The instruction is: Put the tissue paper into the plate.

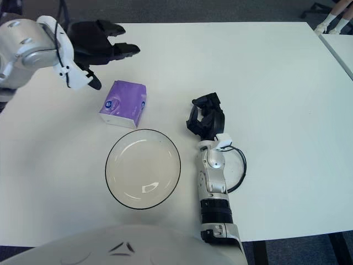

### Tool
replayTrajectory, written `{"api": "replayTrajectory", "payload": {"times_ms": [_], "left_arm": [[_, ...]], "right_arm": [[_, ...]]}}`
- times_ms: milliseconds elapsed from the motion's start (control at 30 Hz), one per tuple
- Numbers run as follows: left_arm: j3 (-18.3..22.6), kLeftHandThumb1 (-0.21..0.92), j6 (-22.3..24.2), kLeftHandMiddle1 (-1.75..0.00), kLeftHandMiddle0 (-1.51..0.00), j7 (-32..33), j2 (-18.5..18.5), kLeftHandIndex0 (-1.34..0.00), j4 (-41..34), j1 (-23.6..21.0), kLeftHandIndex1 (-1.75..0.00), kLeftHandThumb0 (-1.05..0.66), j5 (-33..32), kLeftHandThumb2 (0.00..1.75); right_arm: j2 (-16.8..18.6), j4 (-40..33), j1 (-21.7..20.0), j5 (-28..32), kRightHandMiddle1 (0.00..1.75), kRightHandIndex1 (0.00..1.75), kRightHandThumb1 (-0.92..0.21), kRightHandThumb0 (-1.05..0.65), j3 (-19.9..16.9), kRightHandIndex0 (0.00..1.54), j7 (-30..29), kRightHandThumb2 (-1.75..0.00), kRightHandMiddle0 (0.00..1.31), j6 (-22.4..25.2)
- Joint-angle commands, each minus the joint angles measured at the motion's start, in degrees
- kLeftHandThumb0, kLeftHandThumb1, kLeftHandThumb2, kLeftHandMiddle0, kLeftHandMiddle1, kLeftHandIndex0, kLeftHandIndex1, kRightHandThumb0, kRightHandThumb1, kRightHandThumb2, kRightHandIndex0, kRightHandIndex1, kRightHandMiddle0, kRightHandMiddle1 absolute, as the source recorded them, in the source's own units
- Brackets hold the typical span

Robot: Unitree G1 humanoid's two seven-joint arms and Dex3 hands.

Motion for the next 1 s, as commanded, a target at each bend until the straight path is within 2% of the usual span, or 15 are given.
{"api": "replayTrajectory", "payload": {"times_ms": [0,100,200,267,300,367,433,500,700,967], "left_arm": [[-1.42,0.80,-26.96,0.00,0.00,36.55,7.64,0.00,15.92,-3.22,0.00,-0.93,16.01,0.37],[-2.90,0.80,-27.38,0.00,0.00,42.43,6.69,0.00,14.57,-4.78,0.00,-0.89,20.42,0.38],[-5.48,0.78,-28.25,0.00,0.00,48.33,4.28,0.00,16.33,-7.21,0.00,-0.84,24.22,0.43],[-6.16,0.67,-29.12,0.00,0.00,51.08,3.48,0.00,17.26,-7.92,0.00,-0.76,25.54,0.59],[-6.40,0.66,-29.82,0.00,0.00,52.65,2.83,0.00,18.19,-8.03,0.00,-0.75,25.73,0.62],[-6.68,0.48,-31.25,0.00,0.00,55.25,1.41,0.00,20.52,-7.96,0.00,-0.52,25.48,0.87],[-7.84,0.40,-31.50,0.00,0.00,59.72,0.56,0.00,23.40,-8.15,0.00,-0.37,27.01,1.02],[-7.54,0.34,-32.56,0.00,0.00,61.21,0.62,0.00,24.17,-8.23,0.00,-0.25,26.95,1.13],[-10.45,0.33,-33.85,0.00,0.00,68.44,-0.03,0.00,27.39,-9.94,0.00,0.04,31.44,1.32],[-14.93,0.36,-35.17,0.00,0.00,77.84,-0.99,0.00,31.04,-12.46,0.00,0.10,38.04,1.37]], "right_arm": [[1.12,6.83,5.89,1.37,1.75,1.42,-0.58,-0.40,-1.38,0.64,-0.54,-1.00,0.41,7.00],[1.07,6.85,5.88,1.27,1.75,1.42,-0.58,-0.40,-1.35,0.64,-0.58,-1.00,0.41,6.90],[1.06,6.86,5.92,1.19,1.75,1.42,-0.58,-0.40,-1.36,0.64,-0.66,-0.99,0.41,6.81],[1.07,6.87,5.92,1.18,1.75,1.42,-0.58,-0.40,-1.37,0.64,-0.69,-0.99,0.41,6.79],[1.07,6.88,5.95,1.18,1.75,1.42,-0.58,-0.40,-1.38,0.64,-0.69,-0.99,0.40,6.74],[1.06,6.82,6.11,1.17,1.75,1.42,-0.58,-0.40,-1.37,0.64,-0.67,-0.99,0.40,6.62],[1.05,6.81,6.23,1.10,1.75,1.42,-0.59,-0.40,-1.39,0.64,-0.71,-0.99,0.40,6.53],[1.09,6.73,6.38,1.08,1.75,1.42,-0.59,-0.40,-1.45,0.64,-0.84,-0.98,0.40,6.53],[1.53,6.29,6.58,1.25,1.75,1.43,-0.59,-0.40,-1.89,0.65,-1.89,-0.98,0.40,7.28],[2.03,5.83,6.88,1.60,1.75,1.44,-0.59,-0.40,-2.48,0.65,-2.44,-0.98,0.40,7.86]]}}
